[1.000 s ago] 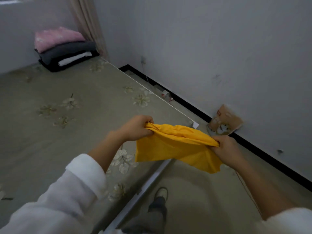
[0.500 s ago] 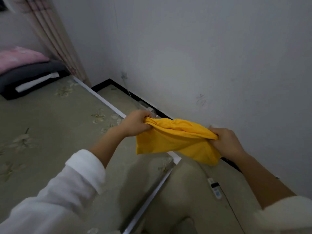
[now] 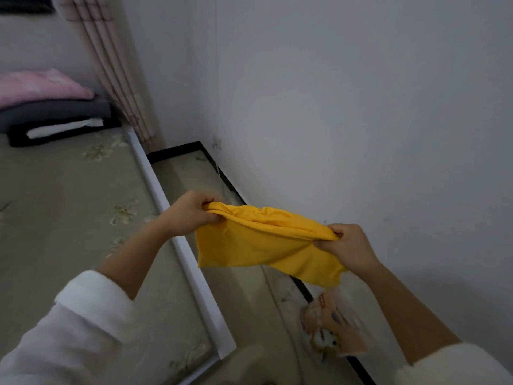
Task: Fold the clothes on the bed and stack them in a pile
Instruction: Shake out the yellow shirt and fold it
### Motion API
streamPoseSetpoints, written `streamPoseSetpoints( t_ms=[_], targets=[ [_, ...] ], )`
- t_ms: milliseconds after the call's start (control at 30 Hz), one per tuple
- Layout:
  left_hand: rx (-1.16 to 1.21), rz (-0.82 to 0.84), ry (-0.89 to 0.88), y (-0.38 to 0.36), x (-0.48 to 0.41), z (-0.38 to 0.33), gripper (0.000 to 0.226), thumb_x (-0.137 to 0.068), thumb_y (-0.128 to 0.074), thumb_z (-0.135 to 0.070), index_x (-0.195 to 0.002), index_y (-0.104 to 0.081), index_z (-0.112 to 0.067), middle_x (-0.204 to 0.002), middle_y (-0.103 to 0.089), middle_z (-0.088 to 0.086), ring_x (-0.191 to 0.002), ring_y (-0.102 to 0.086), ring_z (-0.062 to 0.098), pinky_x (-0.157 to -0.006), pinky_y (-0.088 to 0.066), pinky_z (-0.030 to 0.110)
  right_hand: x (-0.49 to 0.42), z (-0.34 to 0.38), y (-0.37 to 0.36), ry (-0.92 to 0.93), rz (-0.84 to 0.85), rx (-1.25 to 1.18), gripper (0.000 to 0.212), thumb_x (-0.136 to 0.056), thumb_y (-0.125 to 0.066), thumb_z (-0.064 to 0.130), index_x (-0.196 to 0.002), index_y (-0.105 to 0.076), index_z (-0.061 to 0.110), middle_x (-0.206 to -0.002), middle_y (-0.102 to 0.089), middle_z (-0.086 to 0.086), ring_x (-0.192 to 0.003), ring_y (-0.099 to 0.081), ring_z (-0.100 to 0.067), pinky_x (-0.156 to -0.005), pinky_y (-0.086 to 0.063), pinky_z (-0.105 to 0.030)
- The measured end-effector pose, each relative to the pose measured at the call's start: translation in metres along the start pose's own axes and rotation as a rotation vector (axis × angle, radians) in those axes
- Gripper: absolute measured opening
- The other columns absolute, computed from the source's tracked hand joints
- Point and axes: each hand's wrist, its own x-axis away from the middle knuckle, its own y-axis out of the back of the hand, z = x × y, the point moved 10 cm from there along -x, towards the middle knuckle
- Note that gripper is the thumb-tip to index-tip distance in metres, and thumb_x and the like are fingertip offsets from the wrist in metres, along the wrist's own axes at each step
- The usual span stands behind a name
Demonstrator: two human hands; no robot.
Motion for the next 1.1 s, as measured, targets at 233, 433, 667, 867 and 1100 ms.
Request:
streamPoseSetpoints(
  t_ms=[233, 433, 667, 867, 1100],
  targets=[
    [0.057, -0.116, 0.147, 0.023, -0.054, 0.026, 0.006, -0.091, -0.062, -0.021, -0.089, -0.067, -0.017, -0.081, -0.065, 0.005, -0.078, -0.062, 0.021, -0.065, -0.047, 0.029, -0.123, 0.013, -0.005, 0.11, 0.208, -0.004, 0.013, -0.084, -0.068, 0.005, -0.073, -0.065, 0.012, -0.066, -0.057, -0.002, -0.06, -0.048, -0.012, -0.056, -0.035, -0.023],
    [0.075, -0.233, 0.262, 0.068, -0.102, 0.083, 0.016, -0.094, -0.057, -0.021, -0.093, -0.066, -0.008, -0.085, -0.064, 0.018, -0.082, -0.062, 0.031, -0.071, -0.05, 0.044, -0.238, 0.058, -0.051, 0.275, 0.31, 0.091, 0.01, -0.087, -0.065, 0.009, -0.078, -0.064, 0.009, -0.068, -0.057, 0.0, -0.062, -0.049, -0.009, -0.054, -0.035, -0.015],
    [0.106, -0.358, 0.361, 0.159, -0.174, 0.162, 0.012, -0.092, -0.057, -0.016, -0.085, -0.067, -0.016, -0.074, -0.062, 0.006, -0.07, -0.058, 0.019, -0.062, -0.043, 0.03, -0.383, 0.133, -0.115, 0.324, 0.381, 0.087, 0.019, -0.085, -0.068, 0.006, -0.068, -0.06, 0.012, -0.061, -0.051, 0.001, -0.058, -0.044, -0.01, -0.052, -0.031, -0.018],
    [0.105, -0.55, 0.456, 0.244, -0.209, 0.226, 0.015, -0.09, -0.058, -0.012, -0.081, -0.066, -0.02, -0.072, -0.062, 0.005, -0.07, -0.058, 0.019, -0.06, -0.041, 0.029, -0.496, 0.208, -0.188, 0.373, 0.46, 0.142, 0.017, -0.086, -0.066, 0.01, -0.083, -0.061, -0.007, -0.079, -0.06, -0.023, -0.072, -0.05, -0.021, -0.062, -0.034, -0.031],
    [0.132, -0.795, 0.561, 0.337, -0.248, 0.321, 0.02, -0.088, -0.056, -0.007, -0.077, -0.066, -0.02, -0.059, -0.054, -0.003, -0.056, -0.049, 0.011, -0.054, -0.035, 0.026, -0.618, 0.309, -0.283, 0.461, 0.546, 0.138, 0.024, -0.087, -0.067, 0.017, -0.071, -0.052, 0.026, -0.072, -0.053, 0.007, -0.068, -0.049, -0.006, -0.057, -0.034, -0.022]
  ],
)
